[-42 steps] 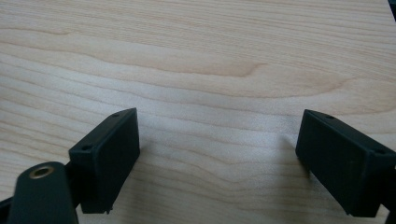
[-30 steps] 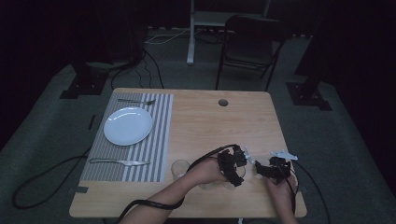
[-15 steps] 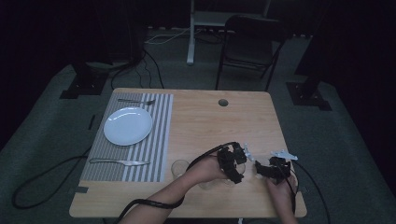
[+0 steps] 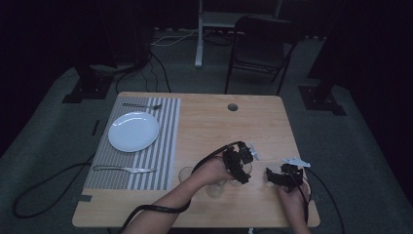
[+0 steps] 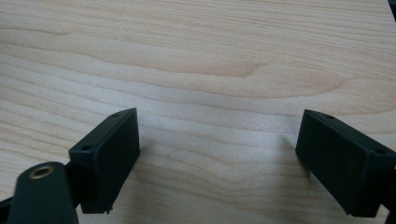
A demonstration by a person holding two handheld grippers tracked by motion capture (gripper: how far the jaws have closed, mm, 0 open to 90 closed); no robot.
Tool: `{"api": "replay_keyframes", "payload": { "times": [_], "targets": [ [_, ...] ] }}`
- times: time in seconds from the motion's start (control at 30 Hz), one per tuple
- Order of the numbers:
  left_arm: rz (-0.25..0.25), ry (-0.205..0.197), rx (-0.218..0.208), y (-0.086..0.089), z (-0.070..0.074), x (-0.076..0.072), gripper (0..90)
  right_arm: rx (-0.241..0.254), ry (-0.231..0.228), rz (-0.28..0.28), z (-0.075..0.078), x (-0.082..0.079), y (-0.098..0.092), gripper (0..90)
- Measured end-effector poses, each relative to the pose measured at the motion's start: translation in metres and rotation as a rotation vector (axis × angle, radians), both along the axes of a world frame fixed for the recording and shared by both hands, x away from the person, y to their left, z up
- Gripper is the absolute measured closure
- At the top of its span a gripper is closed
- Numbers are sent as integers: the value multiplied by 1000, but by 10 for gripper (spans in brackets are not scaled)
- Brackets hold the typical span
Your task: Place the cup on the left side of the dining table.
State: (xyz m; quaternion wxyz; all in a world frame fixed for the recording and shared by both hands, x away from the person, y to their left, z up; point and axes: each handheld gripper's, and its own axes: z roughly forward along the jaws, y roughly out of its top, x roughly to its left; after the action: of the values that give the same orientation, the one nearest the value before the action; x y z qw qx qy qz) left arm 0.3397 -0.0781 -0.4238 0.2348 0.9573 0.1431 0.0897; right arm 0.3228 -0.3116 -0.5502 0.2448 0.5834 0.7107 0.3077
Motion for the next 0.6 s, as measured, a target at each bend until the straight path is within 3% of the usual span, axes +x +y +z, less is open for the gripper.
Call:
{"api": "replay_keyframes", "payload": {
  "times": [0.27, 0.6],
  "targets": [
    [80, 5, 3, 20, 1, 21, 292, -2, -3, 2, 0, 0, 0, 133],
    [182, -5, -16, 55, 7, 31, 292, -1, -2, 1, 0, 0, 0, 133]
  ]
}}
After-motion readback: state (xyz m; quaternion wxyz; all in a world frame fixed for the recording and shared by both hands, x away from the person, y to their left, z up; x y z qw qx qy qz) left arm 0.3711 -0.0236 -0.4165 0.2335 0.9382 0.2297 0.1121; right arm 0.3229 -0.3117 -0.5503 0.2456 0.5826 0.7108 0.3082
